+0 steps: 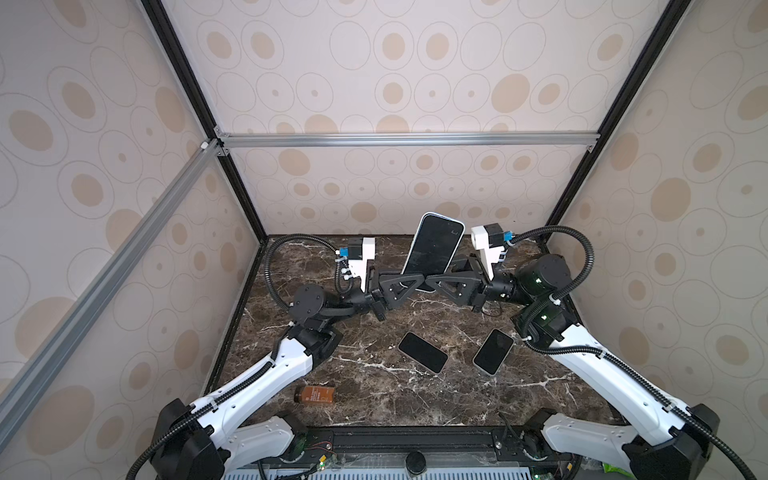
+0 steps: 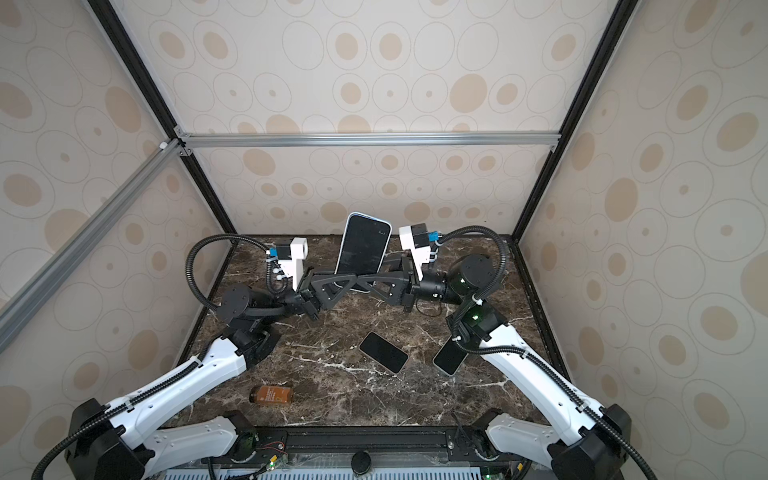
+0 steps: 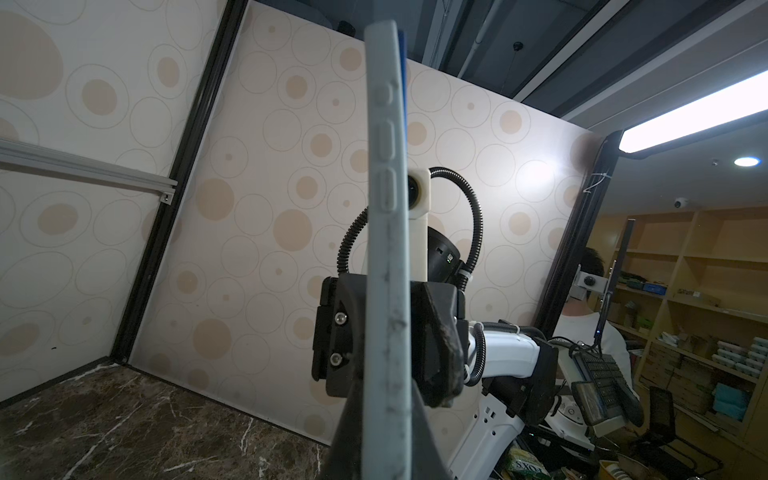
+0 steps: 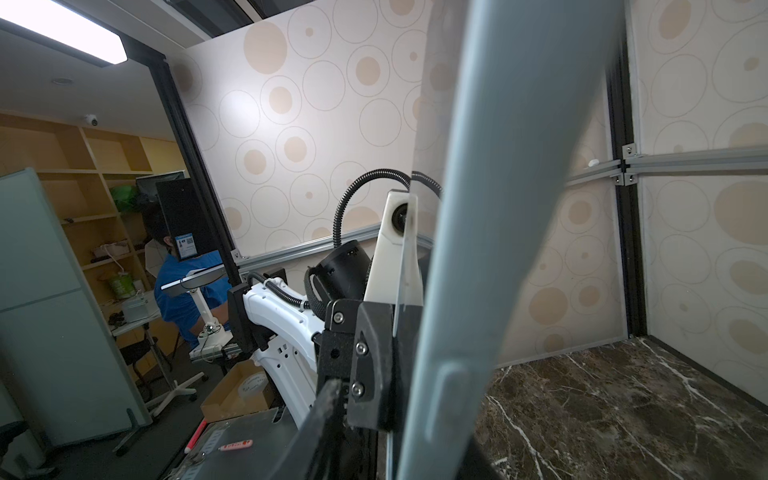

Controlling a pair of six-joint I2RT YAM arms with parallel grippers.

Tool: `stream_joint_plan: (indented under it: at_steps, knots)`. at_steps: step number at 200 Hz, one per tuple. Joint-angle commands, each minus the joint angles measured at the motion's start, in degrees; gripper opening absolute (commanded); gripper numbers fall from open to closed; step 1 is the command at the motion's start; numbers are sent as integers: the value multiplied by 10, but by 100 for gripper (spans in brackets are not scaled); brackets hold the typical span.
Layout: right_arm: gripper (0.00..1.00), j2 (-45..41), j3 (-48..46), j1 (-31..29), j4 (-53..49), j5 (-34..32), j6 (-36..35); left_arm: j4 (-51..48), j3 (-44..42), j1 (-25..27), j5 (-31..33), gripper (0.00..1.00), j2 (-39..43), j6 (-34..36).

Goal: Take the phone out of the phone case

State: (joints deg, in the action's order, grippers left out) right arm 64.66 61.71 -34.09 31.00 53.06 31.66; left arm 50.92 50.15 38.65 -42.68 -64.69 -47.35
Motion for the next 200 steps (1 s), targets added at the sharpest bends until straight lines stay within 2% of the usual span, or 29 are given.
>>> stream_joint_plan:
  at_steps: [1,97,200]
  knots:
    - [33,-3,18,-6,-2,24,-15,53,24,4,-5,0,6,-13]
    - [26,-1,51,-13,-83,64,-60,47,28,5,-23,0,3,-9]
    - [0,-20,58,-14,-117,51,-72,5,40,6,-19,0,6,27]
